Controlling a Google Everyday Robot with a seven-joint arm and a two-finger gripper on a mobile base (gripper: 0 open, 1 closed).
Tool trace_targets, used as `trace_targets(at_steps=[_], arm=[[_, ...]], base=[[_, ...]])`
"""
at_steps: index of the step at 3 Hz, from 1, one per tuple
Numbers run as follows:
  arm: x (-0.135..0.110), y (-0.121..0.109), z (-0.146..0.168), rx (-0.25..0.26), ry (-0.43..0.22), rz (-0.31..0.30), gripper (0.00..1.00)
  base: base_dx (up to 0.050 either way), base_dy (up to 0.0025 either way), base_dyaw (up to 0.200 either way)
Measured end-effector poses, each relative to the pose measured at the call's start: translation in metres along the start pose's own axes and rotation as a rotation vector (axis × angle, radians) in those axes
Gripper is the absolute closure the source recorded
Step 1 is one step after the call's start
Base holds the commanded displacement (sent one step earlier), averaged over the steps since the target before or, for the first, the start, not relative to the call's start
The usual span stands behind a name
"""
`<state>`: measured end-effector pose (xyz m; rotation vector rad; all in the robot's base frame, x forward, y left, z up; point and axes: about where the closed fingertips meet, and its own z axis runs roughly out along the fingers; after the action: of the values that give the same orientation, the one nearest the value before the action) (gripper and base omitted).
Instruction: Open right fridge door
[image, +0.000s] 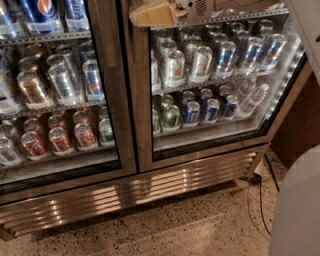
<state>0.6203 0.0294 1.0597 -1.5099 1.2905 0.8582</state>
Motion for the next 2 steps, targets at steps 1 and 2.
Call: trace_targets(at_steps=[1,2], arm=[[-0.004,0.002,-0.009,0.057,0.016,-0.01,0.09],[-0.029,0.026,-0.052,0.255,0.094,-0.105,0.0]], base=[[0.0,0.0,0.0],[0.0,0.0,0.0]])
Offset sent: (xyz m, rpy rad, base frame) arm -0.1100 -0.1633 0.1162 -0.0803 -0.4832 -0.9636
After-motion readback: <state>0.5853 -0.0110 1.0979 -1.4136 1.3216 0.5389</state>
